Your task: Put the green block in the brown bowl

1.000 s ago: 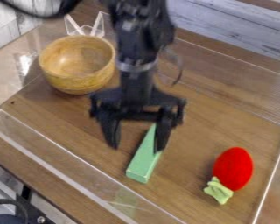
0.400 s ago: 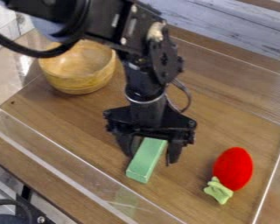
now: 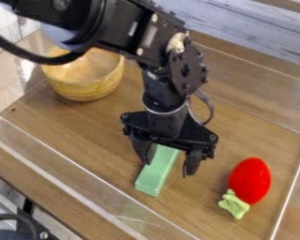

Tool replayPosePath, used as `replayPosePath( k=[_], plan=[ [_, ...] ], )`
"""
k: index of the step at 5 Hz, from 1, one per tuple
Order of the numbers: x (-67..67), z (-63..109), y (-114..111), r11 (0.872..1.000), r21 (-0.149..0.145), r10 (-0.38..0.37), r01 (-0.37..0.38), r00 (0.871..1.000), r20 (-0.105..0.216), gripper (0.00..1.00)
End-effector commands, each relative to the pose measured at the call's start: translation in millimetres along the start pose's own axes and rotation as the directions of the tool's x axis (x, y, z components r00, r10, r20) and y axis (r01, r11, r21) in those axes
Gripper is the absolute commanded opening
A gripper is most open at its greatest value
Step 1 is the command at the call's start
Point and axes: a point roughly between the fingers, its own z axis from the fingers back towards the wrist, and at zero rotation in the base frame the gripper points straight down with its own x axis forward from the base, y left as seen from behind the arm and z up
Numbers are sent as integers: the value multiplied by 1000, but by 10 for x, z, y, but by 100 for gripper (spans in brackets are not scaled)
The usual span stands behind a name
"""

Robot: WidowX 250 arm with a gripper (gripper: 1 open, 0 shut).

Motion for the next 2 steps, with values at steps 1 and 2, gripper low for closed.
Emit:
replayPosePath(
  k=[1, 2],
  plan=[
    [-96, 32, -197, 1000, 12, 19, -19, 1000, 24, 100],
    [-204, 51, -305, 998, 18, 56, -57, 998, 34, 100]
  ],
)
